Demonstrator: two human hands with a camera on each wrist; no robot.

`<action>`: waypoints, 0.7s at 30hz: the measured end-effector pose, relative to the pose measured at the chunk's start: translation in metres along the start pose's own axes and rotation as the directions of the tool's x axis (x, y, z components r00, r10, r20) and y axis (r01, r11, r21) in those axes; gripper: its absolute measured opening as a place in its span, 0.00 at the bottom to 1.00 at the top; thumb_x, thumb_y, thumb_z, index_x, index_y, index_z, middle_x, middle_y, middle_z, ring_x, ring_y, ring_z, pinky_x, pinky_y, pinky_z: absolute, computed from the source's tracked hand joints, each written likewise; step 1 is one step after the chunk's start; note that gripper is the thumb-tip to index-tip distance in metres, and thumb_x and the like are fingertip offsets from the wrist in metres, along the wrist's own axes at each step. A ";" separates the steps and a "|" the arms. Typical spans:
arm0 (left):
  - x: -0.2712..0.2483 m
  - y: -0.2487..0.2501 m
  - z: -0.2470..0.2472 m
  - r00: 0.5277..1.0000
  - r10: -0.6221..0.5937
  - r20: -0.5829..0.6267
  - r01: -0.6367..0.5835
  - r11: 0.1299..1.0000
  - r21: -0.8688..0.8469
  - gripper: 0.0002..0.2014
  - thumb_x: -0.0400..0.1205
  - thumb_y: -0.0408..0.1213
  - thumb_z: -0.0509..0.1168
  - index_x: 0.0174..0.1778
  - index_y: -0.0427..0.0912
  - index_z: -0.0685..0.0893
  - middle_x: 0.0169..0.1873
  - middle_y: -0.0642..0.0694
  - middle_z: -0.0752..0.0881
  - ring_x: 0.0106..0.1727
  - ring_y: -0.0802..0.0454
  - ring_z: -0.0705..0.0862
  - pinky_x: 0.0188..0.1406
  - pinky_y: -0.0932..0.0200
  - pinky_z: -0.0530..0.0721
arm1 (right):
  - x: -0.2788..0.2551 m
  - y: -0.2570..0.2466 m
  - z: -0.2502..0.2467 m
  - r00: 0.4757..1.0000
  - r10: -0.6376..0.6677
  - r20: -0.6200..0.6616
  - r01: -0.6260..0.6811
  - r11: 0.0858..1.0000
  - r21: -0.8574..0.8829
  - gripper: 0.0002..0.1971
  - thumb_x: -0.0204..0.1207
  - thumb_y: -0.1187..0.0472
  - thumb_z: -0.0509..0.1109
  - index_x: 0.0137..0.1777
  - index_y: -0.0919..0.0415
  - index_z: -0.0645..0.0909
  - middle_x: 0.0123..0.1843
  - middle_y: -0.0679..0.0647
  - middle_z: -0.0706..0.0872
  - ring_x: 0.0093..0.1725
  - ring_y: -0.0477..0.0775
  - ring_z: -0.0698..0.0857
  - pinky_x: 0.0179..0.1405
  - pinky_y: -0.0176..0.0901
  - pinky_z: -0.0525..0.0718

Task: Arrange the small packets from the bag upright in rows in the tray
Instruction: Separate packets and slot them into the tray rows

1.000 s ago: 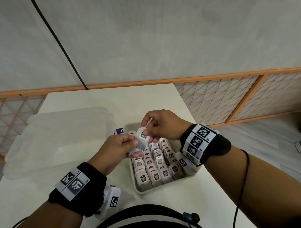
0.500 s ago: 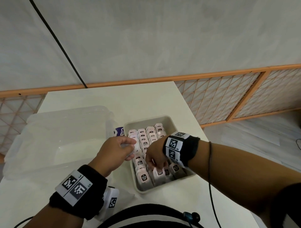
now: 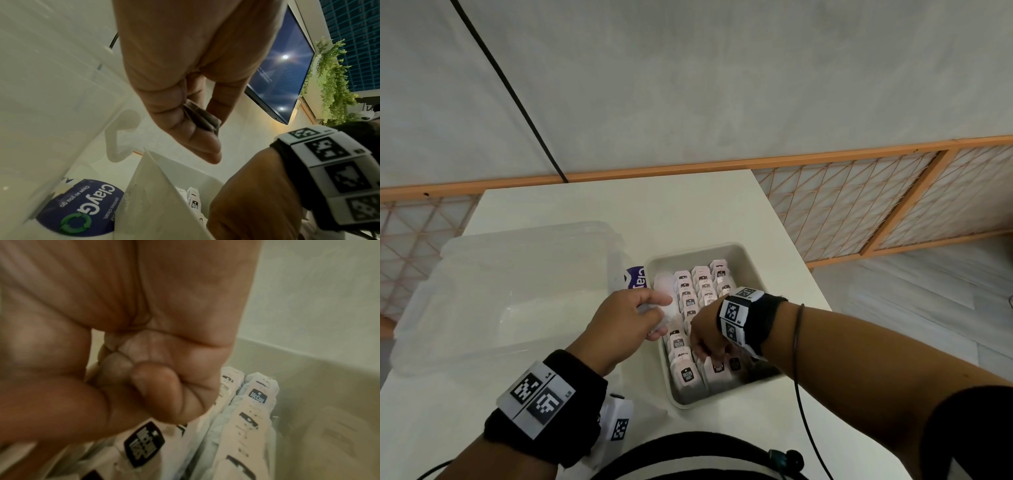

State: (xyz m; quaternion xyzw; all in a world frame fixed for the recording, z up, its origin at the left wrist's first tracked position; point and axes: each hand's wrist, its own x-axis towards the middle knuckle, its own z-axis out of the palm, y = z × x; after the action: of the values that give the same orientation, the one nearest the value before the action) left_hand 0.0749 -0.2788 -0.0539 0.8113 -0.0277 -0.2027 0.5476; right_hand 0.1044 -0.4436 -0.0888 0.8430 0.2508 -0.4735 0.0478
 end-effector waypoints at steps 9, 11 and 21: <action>-0.002 -0.001 -0.001 0.999 0.006 0.036 0.000 0.983 -0.182 0.22 0.77 0.17 0.62 0.57 0.49 0.77 0.50 0.34 0.86 0.52 0.33 0.88 0.55 0.40 0.86 | -0.022 0.012 -0.014 0.935 0.047 -0.352 0.010 0.987 0.159 0.07 0.74 0.61 0.71 0.51 0.55 0.86 0.48 0.48 0.87 0.44 0.46 0.80 0.42 0.37 0.76; -0.002 -0.001 -0.001 0.999 0.035 -0.003 -0.035 0.978 -0.207 0.22 0.76 0.19 0.66 0.56 0.52 0.76 0.49 0.34 0.86 0.52 0.33 0.87 0.54 0.41 0.87 | -0.035 0.020 -0.022 0.888 0.112 -0.446 0.047 0.943 0.330 0.08 0.80 0.60 0.65 0.52 0.55 0.85 0.48 0.48 0.88 0.41 0.45 0.81 0.38 0.35 0.75; -0.006 0.011 0.012 0.979 0.201 -0.042 -0.205 0.957 -0.207 0.24 0.76 0.23 0.70 0.58 0.54 0.74 0.43 0.42 0.82 0.40 0.54 0.89 0.46 0.51 0.87 | -0.083 0.023 -0.027 0.767 0.138 -0.627 0.391 0.674 0.627 0.09 0.74 0.56 0.75 0.50 0.59 0.87 0.38 0.55 0.90 0.33 0.43 0.84 0.41 0.39 0.79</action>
State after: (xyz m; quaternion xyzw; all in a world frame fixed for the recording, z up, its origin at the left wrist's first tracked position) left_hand 0.0674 -0.2926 -0.0461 0.7438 -0.0838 -0.1389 0.6484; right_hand 0.1008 -0.4865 -0.0092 0.8764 0.1041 -0.2253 -0.4127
